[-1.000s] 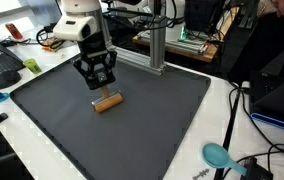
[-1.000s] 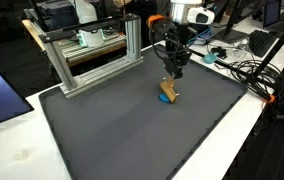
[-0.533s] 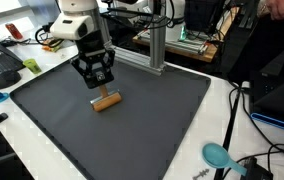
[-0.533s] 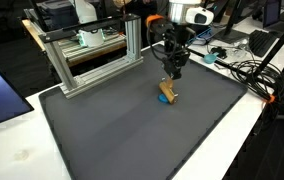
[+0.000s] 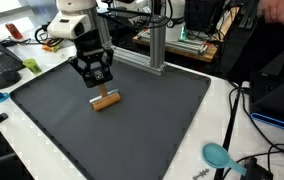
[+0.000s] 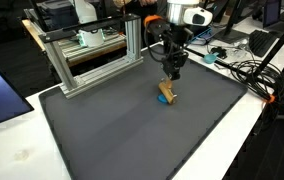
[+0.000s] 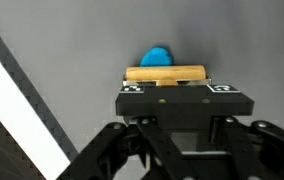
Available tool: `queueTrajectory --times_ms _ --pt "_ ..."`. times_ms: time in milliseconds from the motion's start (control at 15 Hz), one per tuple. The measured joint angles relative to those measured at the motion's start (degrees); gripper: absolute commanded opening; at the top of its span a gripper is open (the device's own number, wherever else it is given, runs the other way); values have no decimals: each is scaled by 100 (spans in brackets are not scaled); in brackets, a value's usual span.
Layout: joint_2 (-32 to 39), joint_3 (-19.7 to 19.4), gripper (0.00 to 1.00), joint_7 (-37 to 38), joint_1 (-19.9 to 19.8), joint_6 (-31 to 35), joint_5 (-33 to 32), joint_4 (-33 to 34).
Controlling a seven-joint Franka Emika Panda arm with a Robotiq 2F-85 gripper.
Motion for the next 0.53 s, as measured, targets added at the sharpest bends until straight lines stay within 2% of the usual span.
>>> queueTrajectory --times_ms 533 --pt "-1 0 22 -1 -73 -10 119 1"
